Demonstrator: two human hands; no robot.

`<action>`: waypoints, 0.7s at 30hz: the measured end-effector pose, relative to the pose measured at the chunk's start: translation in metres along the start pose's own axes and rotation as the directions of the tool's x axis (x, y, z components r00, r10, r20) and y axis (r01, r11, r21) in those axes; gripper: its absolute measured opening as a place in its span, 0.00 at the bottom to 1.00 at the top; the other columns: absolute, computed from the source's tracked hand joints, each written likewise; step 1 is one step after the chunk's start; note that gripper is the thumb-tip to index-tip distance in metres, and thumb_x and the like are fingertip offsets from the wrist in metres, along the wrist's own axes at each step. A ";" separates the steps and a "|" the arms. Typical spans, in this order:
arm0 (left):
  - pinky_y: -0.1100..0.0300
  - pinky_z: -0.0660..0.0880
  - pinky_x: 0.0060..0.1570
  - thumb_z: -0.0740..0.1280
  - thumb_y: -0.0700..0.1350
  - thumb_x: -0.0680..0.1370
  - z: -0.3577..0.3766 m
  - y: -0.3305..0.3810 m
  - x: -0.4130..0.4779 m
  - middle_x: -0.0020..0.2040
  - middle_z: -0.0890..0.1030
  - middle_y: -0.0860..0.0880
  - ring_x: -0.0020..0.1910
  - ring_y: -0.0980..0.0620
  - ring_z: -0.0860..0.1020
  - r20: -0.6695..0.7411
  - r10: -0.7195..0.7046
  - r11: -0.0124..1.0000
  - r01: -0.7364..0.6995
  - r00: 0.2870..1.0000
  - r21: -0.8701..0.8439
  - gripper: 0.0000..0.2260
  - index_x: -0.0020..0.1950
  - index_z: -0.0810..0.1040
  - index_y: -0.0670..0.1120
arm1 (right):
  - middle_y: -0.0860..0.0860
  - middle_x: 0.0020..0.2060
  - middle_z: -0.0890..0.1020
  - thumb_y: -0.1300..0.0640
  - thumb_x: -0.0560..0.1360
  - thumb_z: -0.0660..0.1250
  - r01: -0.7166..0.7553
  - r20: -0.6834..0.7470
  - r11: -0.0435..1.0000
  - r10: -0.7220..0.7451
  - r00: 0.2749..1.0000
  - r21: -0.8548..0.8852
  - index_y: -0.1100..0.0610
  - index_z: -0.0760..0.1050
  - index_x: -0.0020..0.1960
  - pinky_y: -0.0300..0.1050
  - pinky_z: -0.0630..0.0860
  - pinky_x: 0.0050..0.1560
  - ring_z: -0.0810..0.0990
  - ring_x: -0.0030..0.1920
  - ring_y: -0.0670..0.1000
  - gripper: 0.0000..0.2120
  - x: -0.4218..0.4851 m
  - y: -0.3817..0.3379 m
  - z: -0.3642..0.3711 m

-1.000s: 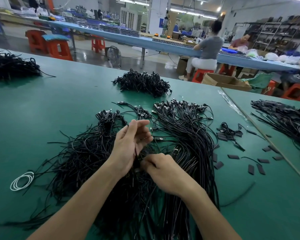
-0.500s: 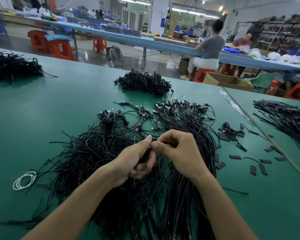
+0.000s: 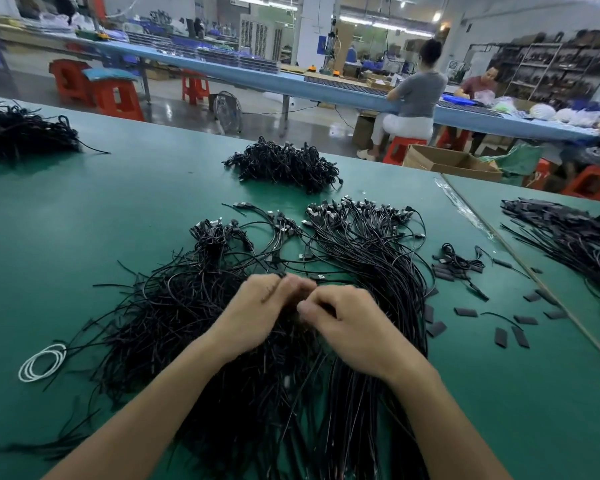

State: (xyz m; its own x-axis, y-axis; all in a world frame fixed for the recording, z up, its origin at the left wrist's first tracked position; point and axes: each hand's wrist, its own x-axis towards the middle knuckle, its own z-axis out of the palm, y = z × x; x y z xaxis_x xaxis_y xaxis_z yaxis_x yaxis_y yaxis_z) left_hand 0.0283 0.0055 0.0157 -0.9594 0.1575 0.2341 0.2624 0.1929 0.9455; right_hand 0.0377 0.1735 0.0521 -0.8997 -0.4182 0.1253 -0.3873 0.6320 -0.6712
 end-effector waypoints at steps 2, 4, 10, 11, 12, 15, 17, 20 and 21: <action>0.68 0.74 0.31 0.56 0.47 0.85 0.004 0.003 -0.007 0.32 0.83 0.52 0.30 0.58 0.81 0.133 -0.084 0.996 0.086 0.988 -0.007 0.18 0.40 0.81 0.46 | 0.42 0.28 0.77 0.50 0.78 0.69 0.033 -0.081 0.998 -0.029 0.996 0.052 0.50 0.79 0.38 0.31 0.68 0.31 0.73 0.28 0.39 0.11 0.003 0.000 -0.009; 0.65 0.71 0.23 0.53 0.49 0.86 0.006 0.007 -0.011 0.27 0.79 0.49 0.23 0.54 0.76 0.202 -0.193 0.961 0.227 0.960 -0.158 0.23 0.37 0.80 0.46 | 0.38 0.27 0.77 0.50 0.76 0.72 0.063 -0.138 0.990 -0.046 0.989 0.123 0.48 0.79 0.37 0.31 0.68 0.31 0.72 0.28 0.39 0.09 0.008 0.000 -0.013; 0.68 0.59 0.16 0.57 0.57 0.81 -0.003 0.017 -0.008 0.20 0.63 0.55 0.17 0.60 0.60 0.470 -0.191 0.670 0.465 0.862 -0.579 0.23 0.31 0.72 0.47 | 0.41 0.26 0.74 0.50 0.78 0.69 0.024 -0.214 0.908 0.073 0.974 0.419 0.52 0.81 0.41 0.38 0.65 0.30 0.67 0.28 0.42 0.09 0.014 0.006 0.002; 0.68 0.60 0.16 0.57 0.56 0.82 -0.004 0.018 -0.006 0.20 0.64 0.55 0.17 0.60 0.61 0.464 -0.150 0.597 0.454 0.873 -0.661 0.22 0.31 0.71 0.48 | 0.41 0.25 0.74 0.51 0.79 0.68 -0.002 -0.207 0.905 0.099 0.973 0.426 0.51 0.81 0.41 0.40 0.65 0.30 0.67 0.28 0.44 0.09 0.014 0.006 0.005; 0.68 0.62 0.17 0.58 0.54 0.82 -0.003 0.019 -0.003 0.21 0.65 0.56 0.17 0.61 0.62 0.425 -0.119 0.514 0.422 0.897 -0.747 0.21 0.32 0.71 0.48 | 0.42 0.25 0.75 0.52 0.80 0.67 -0.030 -0.188 0.918 0.113 0.976 0.396 0.50 0.81 0.40 0.41 0.65 0.30 0.68 0.28 0.45 0.10 0.014 0.007 0.009; 0.67 0.72 0.23 0.60 0.53 0.80 -0.001 0.021 0.005 0.27 0.74 0.52 0.23 0.59 0.72 0.212 -0.143 0.323 0.248 0.967 -0.913 0.17 0.35 0.76 0.46 | 0.42 0.26 0.77 0.55 0.81 0.64 -0.072 -0.047 0.982 0.081 0.996 0.174 0.44 0.76 0.33 0.39 0.68 0.29 0.70 0.26 0.44 0.18 0.008 0.002 0.018; 0.64 0.81 0.36 0.61 0.51 0.79 0.002 0.016 0.009 0.40 0.84 0.44 0.37 0.52 0.83 0.055 -0.142 0.436 0.112 0.988 -0.893 0.16 0.44 0.83 0.41 | 0.45 0.29 0.79 0.58 0.81 0.61 -0.072 0.072 0.996 0.068 0.995 0.049 0.48 0.75 0.35 0.41 0.72 0.31 0.75 0.29 0.48 0.17 0.004 -0.003 0.022; 0.58 0.80 0.53 0.61 0.47 0.81 0.007 0.000 0.009 0.54 0.85 0.42 0.56 0.47 0.83 -0.104 -0.056 0.864 -0.003 0.993 -0.503 0.15 0.59 0.81 0.40 | 0.49 0.32 0.77 0.58 0.82 0.59 -0.058 0.194 0.995 0.074 0.978 -0.084 0.55 0.73 0.40 0.38 0.69 0.29 0.73 0.31 0.51 0.12 0.000 -0.005 0.020; 0.58 0.80 0.55 0.61 0.45 0.82 0.008 -0.005 0.009 0.54 0.85 0.44 0.56 0.49 0.83 -0.145 -0.021 0.953 -0.024 0.989 -0.303 0.14 0.61 0.80 0.40 | 0.49 0.31 0.76 0.57 0.82 0.59 -0.051 0.211 0.993 0.073 0.975 -0.107 0.57 0.74 0.40 0.39 0.68 0.30 0.72 0.31 0.51 0.13 -0.002 -0.005 0.018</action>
State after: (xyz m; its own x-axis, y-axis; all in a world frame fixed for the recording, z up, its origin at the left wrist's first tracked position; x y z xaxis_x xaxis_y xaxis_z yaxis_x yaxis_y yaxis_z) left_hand 0.0194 0.0138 0.0113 -0.9695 0.0115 0.2446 0.2418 -0.1140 0.9636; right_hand 0.0448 0.1594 0.0424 -0.8629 -0.4989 -0.0808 -0.3601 0.7191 -0.5943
